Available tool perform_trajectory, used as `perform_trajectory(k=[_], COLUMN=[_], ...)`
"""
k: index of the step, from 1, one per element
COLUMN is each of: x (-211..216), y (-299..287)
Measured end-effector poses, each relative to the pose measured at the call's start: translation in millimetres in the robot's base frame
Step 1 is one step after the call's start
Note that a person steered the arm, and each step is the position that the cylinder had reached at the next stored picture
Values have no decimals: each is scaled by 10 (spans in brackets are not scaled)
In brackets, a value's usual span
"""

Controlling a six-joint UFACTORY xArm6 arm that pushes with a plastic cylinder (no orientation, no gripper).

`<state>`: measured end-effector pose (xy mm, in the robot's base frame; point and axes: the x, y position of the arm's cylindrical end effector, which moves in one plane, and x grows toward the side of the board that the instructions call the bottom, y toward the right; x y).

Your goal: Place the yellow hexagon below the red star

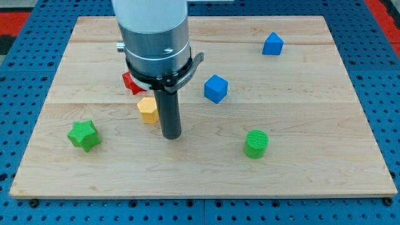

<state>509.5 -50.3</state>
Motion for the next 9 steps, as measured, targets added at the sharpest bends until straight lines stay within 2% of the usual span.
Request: perform_trajectory(k=[2,8,9], x=[-255,-495,-417], y=[-426,-468,-127])
